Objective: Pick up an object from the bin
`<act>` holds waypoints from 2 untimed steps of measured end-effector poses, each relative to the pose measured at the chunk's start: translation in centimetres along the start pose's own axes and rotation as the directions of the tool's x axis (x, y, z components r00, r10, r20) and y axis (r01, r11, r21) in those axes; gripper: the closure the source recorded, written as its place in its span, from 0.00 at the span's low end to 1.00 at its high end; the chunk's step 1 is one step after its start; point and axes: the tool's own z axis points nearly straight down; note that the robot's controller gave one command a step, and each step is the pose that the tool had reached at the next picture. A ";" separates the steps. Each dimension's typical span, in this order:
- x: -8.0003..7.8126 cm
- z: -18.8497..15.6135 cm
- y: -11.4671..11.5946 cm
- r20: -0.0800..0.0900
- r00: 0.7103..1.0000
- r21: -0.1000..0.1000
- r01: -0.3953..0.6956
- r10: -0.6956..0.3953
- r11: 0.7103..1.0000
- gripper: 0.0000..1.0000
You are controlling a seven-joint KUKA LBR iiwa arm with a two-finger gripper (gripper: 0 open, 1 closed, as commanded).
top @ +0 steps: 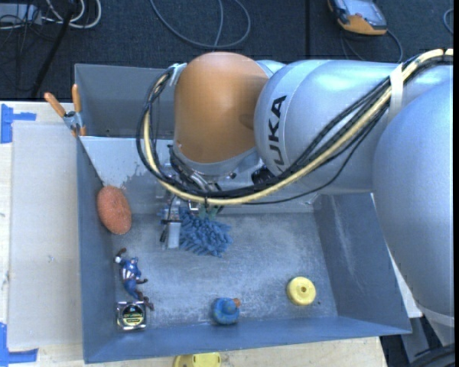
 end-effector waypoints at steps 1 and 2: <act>-0.2 -0.5 -0.1 0.008 1.000 -0.001 -0.003 0.003 1.000 0.00; 0.5 3.8 -2.5 0.013 0.998 -0.003 0.064 -0.064 0.998 0.00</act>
Offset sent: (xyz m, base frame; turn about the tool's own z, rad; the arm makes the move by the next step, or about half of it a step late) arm -0.0121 -0.0473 -0.0728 -0.1081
